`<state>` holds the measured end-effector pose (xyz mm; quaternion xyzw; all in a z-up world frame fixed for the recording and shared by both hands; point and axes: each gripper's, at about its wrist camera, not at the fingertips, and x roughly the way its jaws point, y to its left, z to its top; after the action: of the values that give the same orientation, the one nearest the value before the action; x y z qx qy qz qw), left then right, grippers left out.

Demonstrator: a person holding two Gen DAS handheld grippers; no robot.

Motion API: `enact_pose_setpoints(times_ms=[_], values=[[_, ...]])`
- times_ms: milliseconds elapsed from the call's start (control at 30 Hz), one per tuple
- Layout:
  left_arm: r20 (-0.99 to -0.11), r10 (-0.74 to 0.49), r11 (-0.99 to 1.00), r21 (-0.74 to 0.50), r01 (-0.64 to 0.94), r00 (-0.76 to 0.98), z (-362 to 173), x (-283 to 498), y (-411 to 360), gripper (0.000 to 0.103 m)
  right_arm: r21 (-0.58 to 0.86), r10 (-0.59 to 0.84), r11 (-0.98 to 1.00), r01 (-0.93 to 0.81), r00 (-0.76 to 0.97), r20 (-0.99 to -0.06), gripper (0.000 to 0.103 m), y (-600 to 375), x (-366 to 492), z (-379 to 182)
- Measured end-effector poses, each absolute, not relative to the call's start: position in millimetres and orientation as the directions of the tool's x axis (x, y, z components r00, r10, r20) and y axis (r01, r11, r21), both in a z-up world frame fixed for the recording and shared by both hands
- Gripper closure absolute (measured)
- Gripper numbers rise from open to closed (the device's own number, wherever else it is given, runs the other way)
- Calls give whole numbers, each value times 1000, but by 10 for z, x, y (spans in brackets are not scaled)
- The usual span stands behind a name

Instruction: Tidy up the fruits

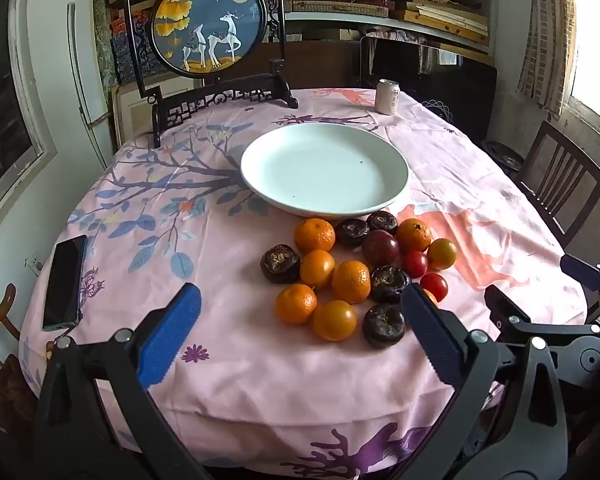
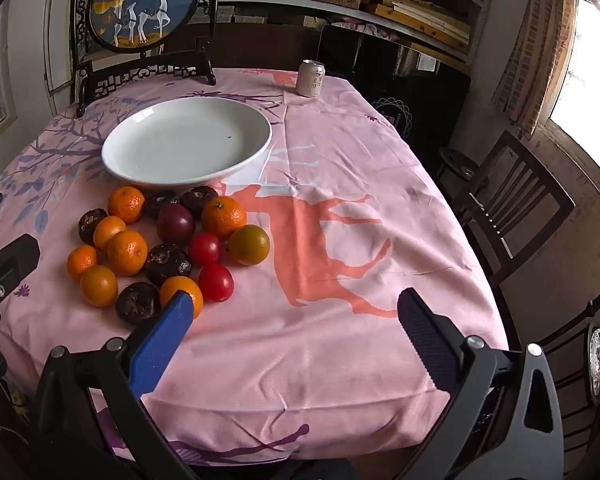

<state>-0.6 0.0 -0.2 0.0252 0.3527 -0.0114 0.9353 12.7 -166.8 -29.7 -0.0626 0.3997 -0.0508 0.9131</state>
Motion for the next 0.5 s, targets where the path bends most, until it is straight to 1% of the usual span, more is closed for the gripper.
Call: enact_pose_setpoints(times_ms=[133,167,500], values=[[-677,-1,999,35,34,736,-32,9,2,2,-150,-139,988,43,680,-720,1,-1664,130,-289],[-697,-2,999,34,37,717,-51,48,8,2,-150,-139,988,43,680,-720,1,-1662,130,-286],[-690,-5,999,23,30,724,-17,47,58,2,-149,-134,988,39,685,-716,1,-1661,107,-305]])
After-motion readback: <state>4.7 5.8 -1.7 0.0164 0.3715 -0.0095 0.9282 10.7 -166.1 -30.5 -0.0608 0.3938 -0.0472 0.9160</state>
